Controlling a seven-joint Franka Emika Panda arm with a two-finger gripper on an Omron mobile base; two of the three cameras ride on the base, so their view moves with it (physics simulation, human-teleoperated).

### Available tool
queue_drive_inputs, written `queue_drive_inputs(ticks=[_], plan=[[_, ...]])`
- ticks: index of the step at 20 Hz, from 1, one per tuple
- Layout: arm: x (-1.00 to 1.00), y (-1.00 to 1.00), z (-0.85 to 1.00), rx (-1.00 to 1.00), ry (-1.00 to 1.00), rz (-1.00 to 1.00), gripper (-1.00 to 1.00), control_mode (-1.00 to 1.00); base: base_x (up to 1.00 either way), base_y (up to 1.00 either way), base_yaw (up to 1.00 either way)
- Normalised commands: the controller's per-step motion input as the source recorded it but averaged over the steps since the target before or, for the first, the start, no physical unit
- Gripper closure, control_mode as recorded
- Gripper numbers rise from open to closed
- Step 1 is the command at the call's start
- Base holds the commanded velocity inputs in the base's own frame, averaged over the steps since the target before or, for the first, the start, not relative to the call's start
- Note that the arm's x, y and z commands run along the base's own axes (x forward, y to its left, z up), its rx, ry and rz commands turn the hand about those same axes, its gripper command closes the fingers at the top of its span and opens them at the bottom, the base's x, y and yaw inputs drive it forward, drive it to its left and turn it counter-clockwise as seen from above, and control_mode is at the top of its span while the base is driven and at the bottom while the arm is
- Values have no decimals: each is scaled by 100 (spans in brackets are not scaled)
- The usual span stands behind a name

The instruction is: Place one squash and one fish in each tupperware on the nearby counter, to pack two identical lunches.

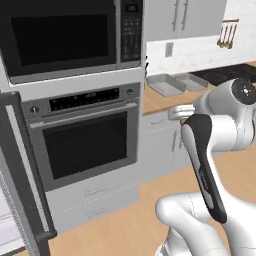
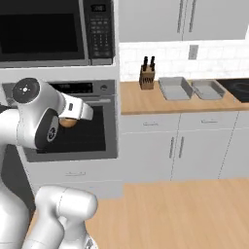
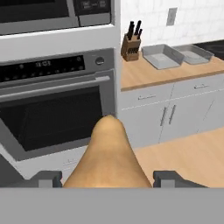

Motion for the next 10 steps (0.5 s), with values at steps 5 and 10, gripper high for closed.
queue_drive_inputs(ticks=[5,10], plan=[[0,0,0,0,0,0,100,100,100,-100,-12],[0,0,0,0,0,0,100,100,100,-100,-1]])
